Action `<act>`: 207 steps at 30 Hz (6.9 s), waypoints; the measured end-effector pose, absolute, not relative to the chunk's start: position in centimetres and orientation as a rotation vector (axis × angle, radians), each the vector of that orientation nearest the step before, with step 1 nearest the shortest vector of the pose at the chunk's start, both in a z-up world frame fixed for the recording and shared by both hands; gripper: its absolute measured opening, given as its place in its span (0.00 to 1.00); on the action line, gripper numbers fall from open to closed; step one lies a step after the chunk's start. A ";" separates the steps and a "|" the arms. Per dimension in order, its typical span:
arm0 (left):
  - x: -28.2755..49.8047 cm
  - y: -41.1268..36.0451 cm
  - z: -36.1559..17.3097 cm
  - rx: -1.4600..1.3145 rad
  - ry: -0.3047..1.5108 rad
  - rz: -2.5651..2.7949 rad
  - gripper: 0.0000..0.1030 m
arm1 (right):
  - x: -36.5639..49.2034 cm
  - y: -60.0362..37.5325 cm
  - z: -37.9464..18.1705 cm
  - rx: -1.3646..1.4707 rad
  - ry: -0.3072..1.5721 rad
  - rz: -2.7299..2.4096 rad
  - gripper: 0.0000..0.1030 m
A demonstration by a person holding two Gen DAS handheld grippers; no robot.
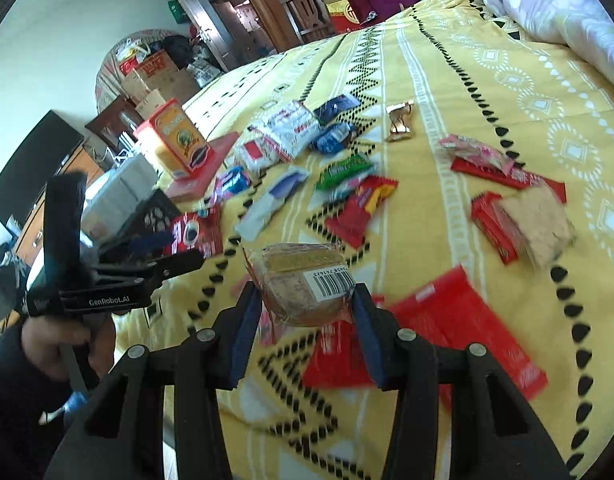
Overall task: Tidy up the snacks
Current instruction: 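Grasp the clear cake bag with the right tool while the left tool grasps the red chocolate bar, then carry the cake bag and chocolate bar over the glass bowl with both tools, then open both tools to drop the snacks into the glass bowl, then move both open tools back over the snacks on the bed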
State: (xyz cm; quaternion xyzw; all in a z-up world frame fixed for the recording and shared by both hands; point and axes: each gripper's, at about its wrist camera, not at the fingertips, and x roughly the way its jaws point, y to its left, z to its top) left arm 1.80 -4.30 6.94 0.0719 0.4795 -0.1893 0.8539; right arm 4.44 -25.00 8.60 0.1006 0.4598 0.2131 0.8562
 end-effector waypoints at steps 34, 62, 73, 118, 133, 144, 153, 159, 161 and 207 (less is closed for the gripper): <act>8.7 -14.3 4.0 0.128 1.081 -0.490 0.27 | 4.3 -29.9 8.4 0.364 0.887 0.314 0.49; -3.3 16.9 21.6 -0.039 0.625 0.161 0.26 | 4.1 -11.1 20.3 0.108 0.742 0.625 0.49; -5.7 26.0 22.3 -0.062 0.581 0.397 0.26 | 6.1 5.6 26.3 0.004 0.708 0.861 0.49; -6.3 34.3 18.1 -0.156 0.716 0.475 0.27 | 6.9 27.7 22.7 -0.240 0.859 1.018 0.49; -6.7 34.5 18.6 -0.168 0.683 0.515 0.84 | 6.9 27.9 21.8 -0.224 0.852 1.003 0.71; -6.7 34.9 18.4 -0.186 0.683 0.527 0.89 | 2.2 22.7 25.6 -0.243 0.700 0.952 0.88; -6.8 35.1 18.2 -0.193 0.694 0.551 0.91 | -2.0 12.8 26.1 -0.229 0.650 0.840 0.90; -6.5 34.9 18.3 -0.181 0.702 0.564 0.91 | -2.7 6.5 25.6 -0.183 0.673 0.729 0.90; -6.5 34.9 18.3 -0.180 0.705 0.564 0.91 | -3.2 4.4 25.3 -0.177 0.677 0.701 0.90; 13.5 -3.4 6.7 0.132 0.960 -0.110 0.91 | 0.0 -25.9 7.1 0.250 0.979 0.361 0.90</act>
